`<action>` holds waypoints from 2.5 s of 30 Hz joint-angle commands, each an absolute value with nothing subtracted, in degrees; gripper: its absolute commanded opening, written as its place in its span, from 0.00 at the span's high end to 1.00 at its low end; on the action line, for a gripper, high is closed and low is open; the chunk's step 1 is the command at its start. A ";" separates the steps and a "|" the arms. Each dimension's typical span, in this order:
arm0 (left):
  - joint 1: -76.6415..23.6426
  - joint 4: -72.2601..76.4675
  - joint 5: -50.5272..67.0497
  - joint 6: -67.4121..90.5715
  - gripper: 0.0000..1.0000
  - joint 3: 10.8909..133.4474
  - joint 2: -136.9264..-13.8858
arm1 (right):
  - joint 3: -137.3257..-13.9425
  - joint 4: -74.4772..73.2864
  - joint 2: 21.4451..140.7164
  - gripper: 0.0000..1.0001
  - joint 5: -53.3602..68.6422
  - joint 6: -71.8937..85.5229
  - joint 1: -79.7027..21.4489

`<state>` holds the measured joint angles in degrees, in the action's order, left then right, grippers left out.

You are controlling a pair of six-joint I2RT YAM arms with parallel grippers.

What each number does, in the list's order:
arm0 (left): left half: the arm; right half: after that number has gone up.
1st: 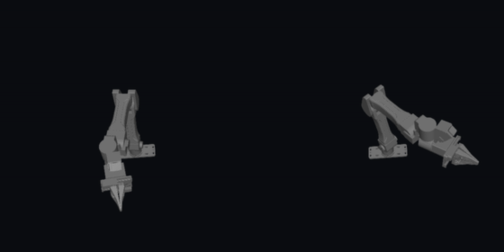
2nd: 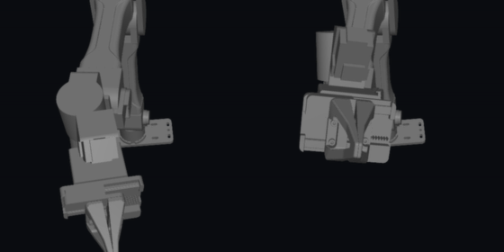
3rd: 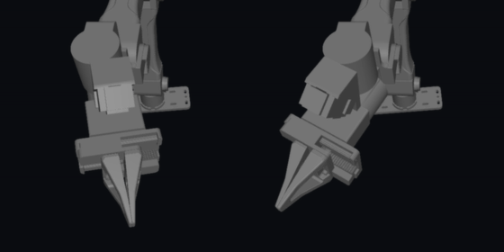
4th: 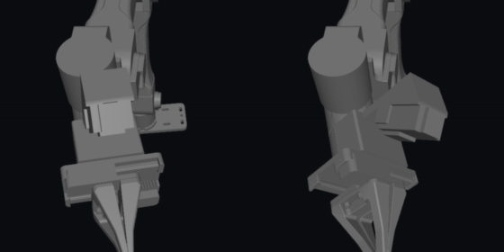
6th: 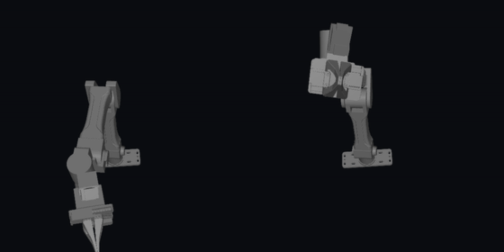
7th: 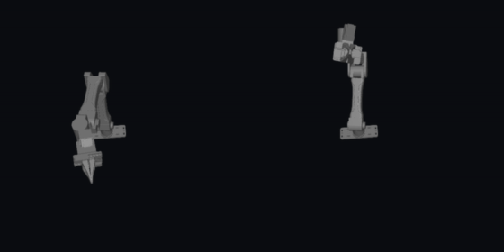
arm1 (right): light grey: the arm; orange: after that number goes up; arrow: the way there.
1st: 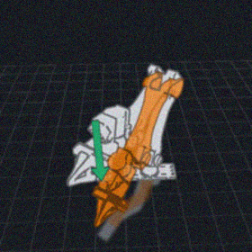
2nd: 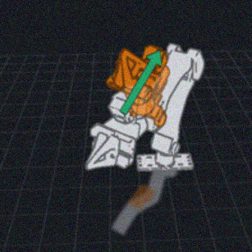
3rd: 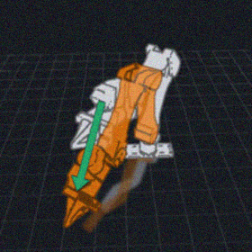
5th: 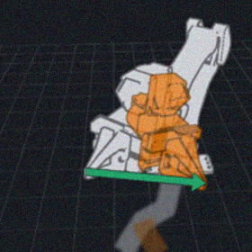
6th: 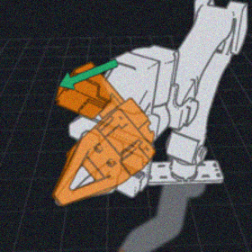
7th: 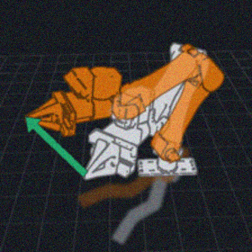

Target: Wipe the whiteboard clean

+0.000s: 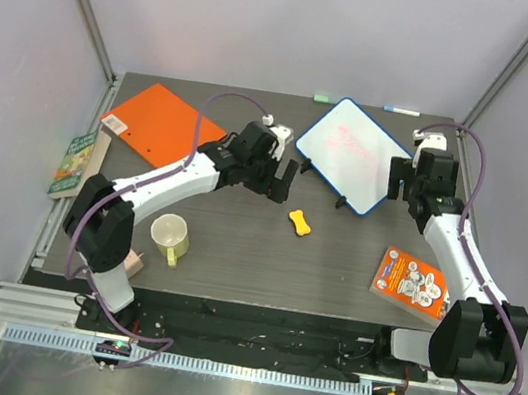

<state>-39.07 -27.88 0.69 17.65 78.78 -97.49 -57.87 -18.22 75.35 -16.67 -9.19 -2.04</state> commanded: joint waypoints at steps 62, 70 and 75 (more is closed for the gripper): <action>-53.43 -27.07 -8.08 13.45 0.04 94.92 -119.70 | -54.23 -13.36 70.66 0.02 -16.17 -9.49 3.43; -53.61 -27.51 -12.74 14.85 0.14 95.10 -122.08 | -54.14 -13.45 70.58 0.02 -16.00 -9.49 3.78; -53.61 -27.51 -13.27 14.50 0.28 95.89 -122.78 | -54.14 -13.62 70.66 0.02 -15.82 -9.49 3.95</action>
